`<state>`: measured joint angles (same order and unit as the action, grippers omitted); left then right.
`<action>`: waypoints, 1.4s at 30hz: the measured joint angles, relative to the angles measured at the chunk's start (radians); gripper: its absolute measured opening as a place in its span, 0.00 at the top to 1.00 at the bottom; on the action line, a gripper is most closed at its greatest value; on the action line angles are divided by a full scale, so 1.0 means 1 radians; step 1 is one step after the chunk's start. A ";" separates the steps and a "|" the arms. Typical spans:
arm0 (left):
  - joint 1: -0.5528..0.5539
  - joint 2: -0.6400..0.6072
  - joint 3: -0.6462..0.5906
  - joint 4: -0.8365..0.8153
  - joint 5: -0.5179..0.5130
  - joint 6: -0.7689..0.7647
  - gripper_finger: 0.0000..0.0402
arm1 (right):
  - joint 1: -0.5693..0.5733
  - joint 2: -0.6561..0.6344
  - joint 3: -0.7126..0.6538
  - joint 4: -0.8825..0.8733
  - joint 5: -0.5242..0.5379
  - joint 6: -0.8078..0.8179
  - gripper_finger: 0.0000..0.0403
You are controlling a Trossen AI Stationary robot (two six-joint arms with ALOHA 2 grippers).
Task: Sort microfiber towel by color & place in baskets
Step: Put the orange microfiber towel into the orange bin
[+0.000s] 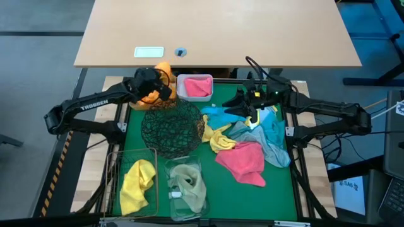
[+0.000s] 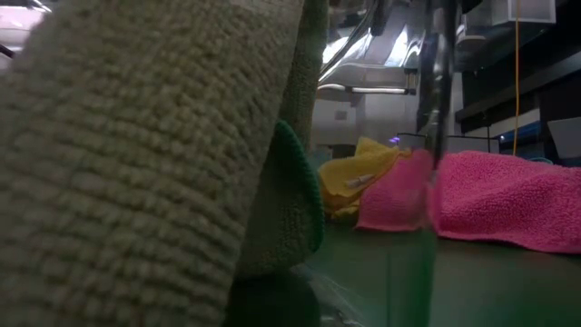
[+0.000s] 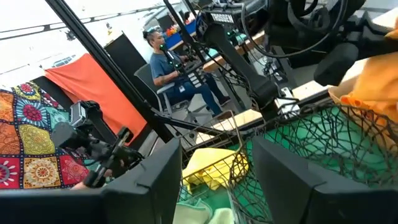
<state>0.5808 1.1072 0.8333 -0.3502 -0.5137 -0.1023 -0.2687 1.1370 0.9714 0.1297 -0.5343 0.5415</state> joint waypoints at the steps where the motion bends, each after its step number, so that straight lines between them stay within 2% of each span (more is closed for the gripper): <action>1: 0.008 0.000 0.000 -0.041 0.000 -0.001 0.97 | 0.000 0.000 0.000 -0.005 0.000 0.000 0.52; 8: 0.070 0.000 -0.004 -0.270 -0.028 -0.052 0.97 | 0.000 0.000 0.000 -0.008 0.000 0.000 0.52; 18: 0.176 0.000 -0.177 -0.243 -0.029 -0.052 0.97 | 0.000 0.000 0.000 -0.009 0.000 0.000 0.52; 23: 0.211 -0.001 -0.217 -0.232 -0.015 -0.053 0.97 | 0.000 0.000 0.000 -0.009 0.000 0.000 0.52; 34: 0.211 -0.003 -0.220 -0.197 -0.013 -0.072 0.95 | 0.000 0.000 0.000 -0.010 0.000 0.000 0.52; 42: 0.212 -0.010 -0.173 -0.218 0.034 -0.101 0.81 | 0.000 0.000 0.000 -0.010 0.000 0.000 0.52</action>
<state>0.7925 1.0977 0.6601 -0.5684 -0.4793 -0.2035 -0.2687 1.1370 0.9714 0.1200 -0.5346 0.5415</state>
